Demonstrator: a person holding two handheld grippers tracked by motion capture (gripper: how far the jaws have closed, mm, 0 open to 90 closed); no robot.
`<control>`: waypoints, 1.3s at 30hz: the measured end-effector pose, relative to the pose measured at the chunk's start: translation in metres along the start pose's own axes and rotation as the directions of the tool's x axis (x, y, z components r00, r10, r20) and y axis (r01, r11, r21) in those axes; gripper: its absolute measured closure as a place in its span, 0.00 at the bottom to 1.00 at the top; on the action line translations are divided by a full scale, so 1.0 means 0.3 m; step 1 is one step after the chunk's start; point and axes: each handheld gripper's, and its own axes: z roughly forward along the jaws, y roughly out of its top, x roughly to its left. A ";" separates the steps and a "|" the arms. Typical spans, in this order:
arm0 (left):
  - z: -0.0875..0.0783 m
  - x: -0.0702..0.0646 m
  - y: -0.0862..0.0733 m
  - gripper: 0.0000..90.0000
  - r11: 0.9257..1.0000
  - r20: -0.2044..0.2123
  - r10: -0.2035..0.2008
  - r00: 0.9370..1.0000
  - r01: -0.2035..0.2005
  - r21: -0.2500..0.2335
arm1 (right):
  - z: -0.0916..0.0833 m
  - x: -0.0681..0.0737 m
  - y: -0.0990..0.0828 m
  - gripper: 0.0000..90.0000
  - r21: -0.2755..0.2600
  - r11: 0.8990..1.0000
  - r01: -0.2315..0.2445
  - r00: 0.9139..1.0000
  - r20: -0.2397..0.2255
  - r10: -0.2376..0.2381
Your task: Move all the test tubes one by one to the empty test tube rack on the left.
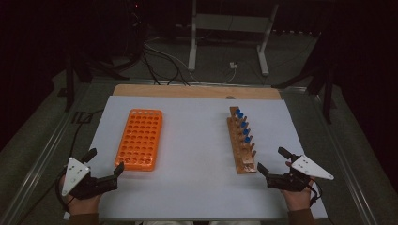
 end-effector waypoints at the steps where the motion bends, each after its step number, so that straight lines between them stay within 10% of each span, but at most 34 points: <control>1: 0.000 0.000 -0.001 0.01 1.000 0.002 0.001 1.000 -0.001 -0.007 | -0.001 0.003 0.000 0.00 -0.001 1.000 0.002 1.000 0.001 -0.002; 39: 0.013 0.006 -0.012 0.01 0.998 -0.053 -0.037 0.998 0.039 0.044 | 0.069 0.013 0.079 0.00 0.048 0.998 0.034 0.999 -0.022 -0.033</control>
